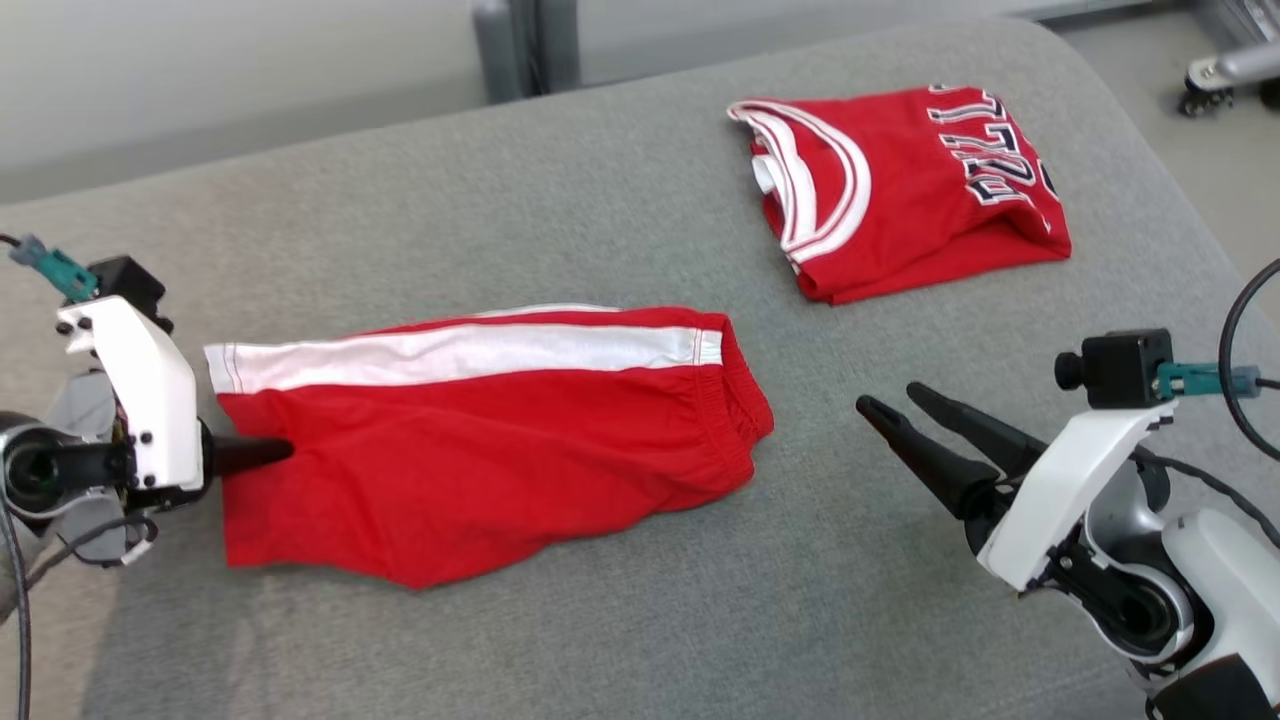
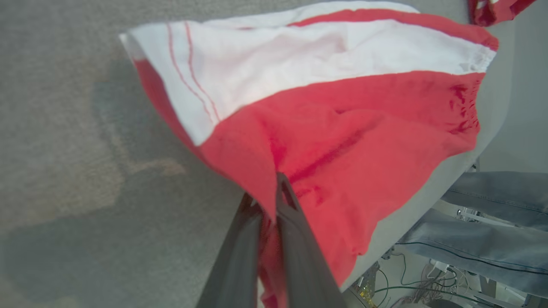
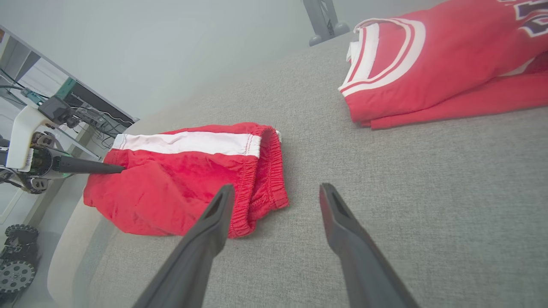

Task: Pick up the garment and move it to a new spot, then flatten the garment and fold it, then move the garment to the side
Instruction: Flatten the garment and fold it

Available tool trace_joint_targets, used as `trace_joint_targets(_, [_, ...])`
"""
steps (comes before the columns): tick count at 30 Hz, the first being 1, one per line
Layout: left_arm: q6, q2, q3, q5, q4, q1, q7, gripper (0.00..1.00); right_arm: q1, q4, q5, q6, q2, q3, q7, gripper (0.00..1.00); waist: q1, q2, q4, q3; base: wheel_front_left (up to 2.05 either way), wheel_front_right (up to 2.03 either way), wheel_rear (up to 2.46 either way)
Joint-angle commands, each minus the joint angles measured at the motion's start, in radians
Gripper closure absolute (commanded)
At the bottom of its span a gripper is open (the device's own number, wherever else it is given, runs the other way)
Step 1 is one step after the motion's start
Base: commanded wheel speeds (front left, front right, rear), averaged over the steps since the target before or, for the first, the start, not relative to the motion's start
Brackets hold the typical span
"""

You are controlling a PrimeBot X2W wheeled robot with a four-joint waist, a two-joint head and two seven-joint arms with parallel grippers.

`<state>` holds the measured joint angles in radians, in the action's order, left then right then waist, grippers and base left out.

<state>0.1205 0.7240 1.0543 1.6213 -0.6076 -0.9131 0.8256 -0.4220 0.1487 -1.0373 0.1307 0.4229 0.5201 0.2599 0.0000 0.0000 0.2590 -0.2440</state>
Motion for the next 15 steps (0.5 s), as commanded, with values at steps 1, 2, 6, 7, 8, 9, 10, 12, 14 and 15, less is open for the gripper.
trace_joint_targets(1, [-0.004,0.003,0.002,0.005,0.002,0.019,-0.005,1.00,0.018,0.003,0.008,0.001,0.004,-0.008,0.008,0.00,0.0000,0.0000,-0.038,0.045,0.00,0.00,0.00])
trace_joint_targets(2, [-0.005,0.005,0.003,0.007,0.003,0.031,-0.008,1.00,0.026,0.002,0.008,0.001,0.003,-0.011,0.015,0.00,0.0000,0.0000,-0.045,0.056,0.00,0.00,0.00])
trace_joint_targets(6, [-0.007,0.006,0.013,0.008,0.001,0.079,-0.024,1.00,0.060,0.003,0.008,0.001,0.000,-0.024,0.035,0.00,0.0000,0.0000,-0.066,0.099,0.00,0.00,0.00])
trace_joint_targets(7, [-0.007,0.006,0.015,0.009,0.000,0.091,-0.027,1.00,0.066,0.001,0.009,0.000,-0.001,-0.027,0.040,0.00,0.0000,0.0000,-0.069,0.107,0.00,0.00,0.00])
trace_joint_targets(8, [-0.007,0.007,0.017,0.008,0.000,0.100,-0.035,1.00,0.071,-0.001,0.010,0.001,-0.002,-0.031,0.046,0.00,0.0000,0.0000,-0.071,0.113,0.00,0.00,0.00])
trace_joint_targets(9, [-0.006,0.007,0.015,0.004,0.000,0.106,-0.048,1.00,0.077,-0.004,0.010,0.000,-0.002,-0.035,0.049,0.00,0.0000,0.0000,-0.073,0.118,0.00,0.00,0.00])
trace_joint_targets(10, [-0.005,0.003,0.014,0.000,-0.001,0.114,-0.059,1.00,0.083,-0.008,0.010,0.001,-0.002,-0.040,0.055,0.00,0.0000,0.0000,-0.075,0.121,0.00,0.00,0.00])
trace_joint_targets(12, [-0.003,-0.003,0.018,-0.009,-0.009,0.133,-0.081,1.00,0.092,-0.015,0.012,0.000,-0.002,-0.048,0.063,0.00,0.0000,0.0000,-0.077,0.126,0.00,0.00,0.00])
trace_joint_targets(14, [-0.002,-0.004,0.026,-0.030,-0.019,0.137,-0.105,1.00,0.101,-0.021,0.018,0.000,-0.002,-0.055,0.072,0.00,0.0000,0.0000,-0.078,0.129,0.00,0.00,0.00])
trace_joint_targets(15, [-0.002,-0.009,0.026,-0.037,-0.025,0.136,-0.116,1.00,0.105,-0.024,0.020,0.000,-0.003,-0.059,0.076,0.00,0.0000,0.0000,-0.079,0.130,0.00,0.00,0.00])
